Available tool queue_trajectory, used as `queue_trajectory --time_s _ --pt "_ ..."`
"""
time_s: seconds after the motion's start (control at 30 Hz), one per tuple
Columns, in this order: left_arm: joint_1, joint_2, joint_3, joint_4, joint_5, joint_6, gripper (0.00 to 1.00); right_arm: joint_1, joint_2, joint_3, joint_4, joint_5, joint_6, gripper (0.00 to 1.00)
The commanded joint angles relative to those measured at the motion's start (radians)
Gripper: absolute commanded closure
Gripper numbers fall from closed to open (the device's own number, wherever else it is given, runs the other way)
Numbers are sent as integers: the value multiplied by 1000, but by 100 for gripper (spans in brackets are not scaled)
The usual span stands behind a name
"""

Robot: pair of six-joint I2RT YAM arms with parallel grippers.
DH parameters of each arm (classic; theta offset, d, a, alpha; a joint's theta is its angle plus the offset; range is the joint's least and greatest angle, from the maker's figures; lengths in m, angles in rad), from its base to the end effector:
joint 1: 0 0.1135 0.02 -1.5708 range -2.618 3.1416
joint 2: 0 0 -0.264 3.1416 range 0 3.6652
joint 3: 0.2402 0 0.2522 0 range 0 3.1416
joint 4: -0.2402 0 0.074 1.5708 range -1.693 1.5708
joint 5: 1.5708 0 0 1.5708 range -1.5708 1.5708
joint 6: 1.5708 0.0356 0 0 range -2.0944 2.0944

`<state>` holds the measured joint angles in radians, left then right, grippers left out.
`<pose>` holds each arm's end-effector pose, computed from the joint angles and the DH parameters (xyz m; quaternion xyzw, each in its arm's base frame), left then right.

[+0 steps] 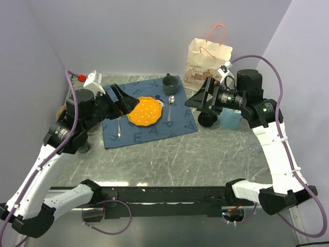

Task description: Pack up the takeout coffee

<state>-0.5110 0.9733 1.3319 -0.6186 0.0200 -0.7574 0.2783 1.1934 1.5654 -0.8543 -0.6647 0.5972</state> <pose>0.1616 -0.0914 0.4457 -0.0914 0.7875 -0.3675 0.4862 0.2050 0.0814 0.4565 -0.0384 0.8253 0.4603 0.3250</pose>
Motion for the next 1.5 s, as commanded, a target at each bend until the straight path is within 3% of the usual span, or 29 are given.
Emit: queue_trajectory --time_s 0.0,0.13,0.3,0.37,0.4,0.6,0.87,1.07,1.47 --pt "0 -16 15 -41 -86 -14 3 -19 -14 65 -60 33 -82 0" --pt "0 16 76 -178 -242 -23 3 -30 24 119 -146 45 -169 1" --pt "0 86 189 -377 -502 -72 0 -30 80 206 -291 111 -264 11" --pt "9 99 204 -457 -575 -94 11 -31 77 200 -315 138 -267 13" --pt "22 111 208 -478 -598 -94 23 -28 71 188 -318 145 -263 14" --pt "235 194 124 -582 -488 -45 35 -27 23 50 -331 122 -273 16" --pt "387 265 -51 -583 -580 -31 46 -1 -31 -59 -321 94 -254 20" --pt "473 272 -178 -439 -555 65 57 25 -35 -47 -333 96 -255 21" --pt "508 321 -237 -311 -499 168 62 36 -41 -45 -347 111 -258 20"
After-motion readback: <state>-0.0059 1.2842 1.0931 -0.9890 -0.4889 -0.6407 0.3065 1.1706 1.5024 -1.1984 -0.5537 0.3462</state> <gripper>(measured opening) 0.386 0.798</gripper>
